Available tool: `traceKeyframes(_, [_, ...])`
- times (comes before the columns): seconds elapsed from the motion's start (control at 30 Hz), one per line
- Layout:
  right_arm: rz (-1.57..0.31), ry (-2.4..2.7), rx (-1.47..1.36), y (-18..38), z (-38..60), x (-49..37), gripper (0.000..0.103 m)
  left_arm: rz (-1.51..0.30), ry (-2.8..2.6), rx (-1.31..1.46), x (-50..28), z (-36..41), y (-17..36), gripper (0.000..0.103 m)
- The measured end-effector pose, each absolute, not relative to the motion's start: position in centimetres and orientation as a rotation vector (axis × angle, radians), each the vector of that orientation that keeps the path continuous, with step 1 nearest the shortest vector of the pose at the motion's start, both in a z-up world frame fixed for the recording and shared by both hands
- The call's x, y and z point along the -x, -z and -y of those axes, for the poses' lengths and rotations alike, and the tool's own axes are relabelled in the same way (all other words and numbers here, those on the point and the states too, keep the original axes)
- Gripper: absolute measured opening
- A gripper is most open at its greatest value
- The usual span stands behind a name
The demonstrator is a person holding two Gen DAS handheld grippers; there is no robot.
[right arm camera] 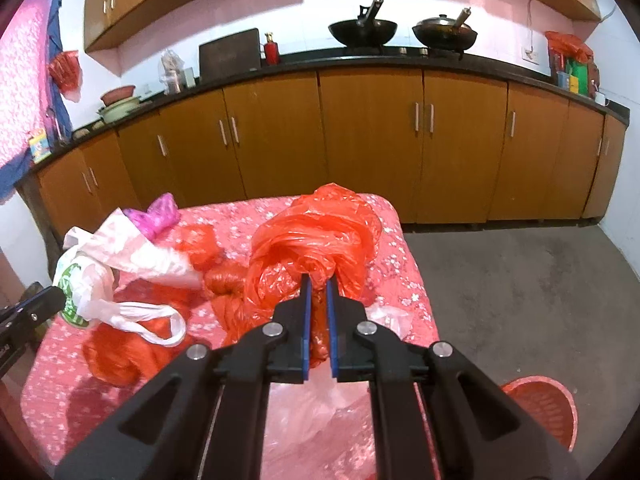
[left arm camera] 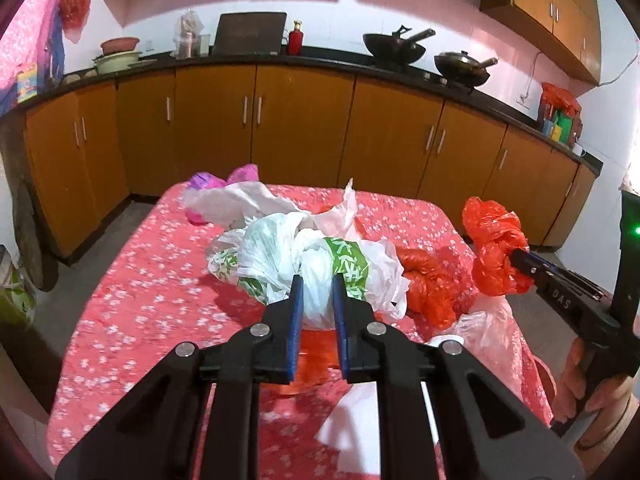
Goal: Collect trash
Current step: 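Carry both bags to the orange basket and open both tools over it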
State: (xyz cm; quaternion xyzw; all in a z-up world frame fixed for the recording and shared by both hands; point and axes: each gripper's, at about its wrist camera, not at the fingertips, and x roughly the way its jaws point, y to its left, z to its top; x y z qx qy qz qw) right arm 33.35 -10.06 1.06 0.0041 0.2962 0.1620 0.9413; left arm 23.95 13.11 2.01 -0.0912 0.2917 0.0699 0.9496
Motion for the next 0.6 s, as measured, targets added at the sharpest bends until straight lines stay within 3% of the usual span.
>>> traceKeyframes(0.6, [-0.518,-0.388,-0.046,-6.1,12.6,-28.0,0.008,-0.526,-0.192,0.171,-19.2,-14.8,-5.8,0.014])
